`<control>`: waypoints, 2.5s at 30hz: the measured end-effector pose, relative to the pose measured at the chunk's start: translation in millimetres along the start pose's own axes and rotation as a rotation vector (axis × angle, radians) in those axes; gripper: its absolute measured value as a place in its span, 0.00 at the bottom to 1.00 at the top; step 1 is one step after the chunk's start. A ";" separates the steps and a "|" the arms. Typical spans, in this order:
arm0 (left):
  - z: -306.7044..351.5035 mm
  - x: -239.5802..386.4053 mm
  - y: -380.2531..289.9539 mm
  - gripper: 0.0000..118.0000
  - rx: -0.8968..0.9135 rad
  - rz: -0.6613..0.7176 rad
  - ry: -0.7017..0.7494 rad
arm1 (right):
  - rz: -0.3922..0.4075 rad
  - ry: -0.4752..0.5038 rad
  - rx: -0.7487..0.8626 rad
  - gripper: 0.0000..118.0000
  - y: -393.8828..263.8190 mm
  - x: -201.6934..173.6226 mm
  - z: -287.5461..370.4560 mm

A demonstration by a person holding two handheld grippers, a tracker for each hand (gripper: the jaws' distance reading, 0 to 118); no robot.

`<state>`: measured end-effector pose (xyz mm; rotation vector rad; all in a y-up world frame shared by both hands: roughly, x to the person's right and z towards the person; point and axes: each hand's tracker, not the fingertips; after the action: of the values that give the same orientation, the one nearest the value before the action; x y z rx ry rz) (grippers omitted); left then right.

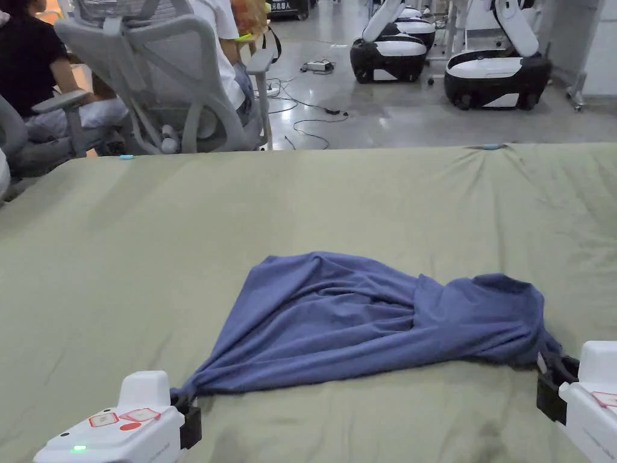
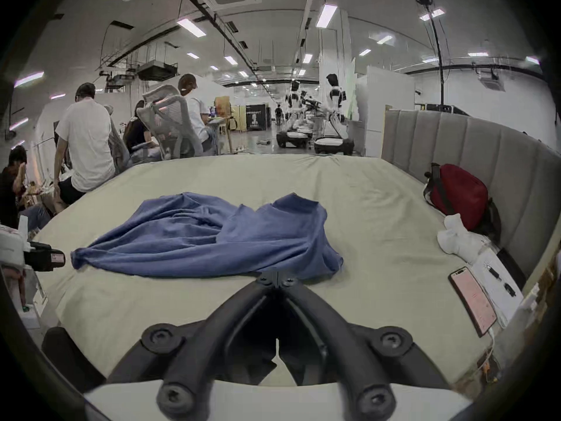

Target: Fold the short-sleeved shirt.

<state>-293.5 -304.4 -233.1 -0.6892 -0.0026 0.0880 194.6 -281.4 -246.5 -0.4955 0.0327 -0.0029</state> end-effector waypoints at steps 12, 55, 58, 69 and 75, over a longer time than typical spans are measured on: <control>-78.4 -2.3 25.2 0.57 -0.138 -0.027 -0.002 | 0.015 -0.028 -0.038 0.00 2.2 6.1 -15.5; -70.5 16.0 34.2 0.05 -0.144 -0.021 -0.022 | 0.112 0.066 -0.132 0.04 55.3 70.6 -164.3; -69.9 15.7 33.8 0.05 -0.143 -0.023 -0.019 | 0.118 0.066 -0.115 0.02 59.1 69.5 -158.0; -52.3 19.9 85.2 0.04 0.005 -0.130 0.059 | 0.216 0.011 0.039 0.02 134.0 45.6 -84.1; -28.9 25.3 164.0 0.04 0.153 -0.184 0.101 | 0.243 -0.028 0.125 0.02 203.5 42.0 -54.7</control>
<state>-280.6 -194.7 -360.3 -0.5370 0.0376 -0.1226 233.8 -128.8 -392.6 -0.3644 0.0652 0.2390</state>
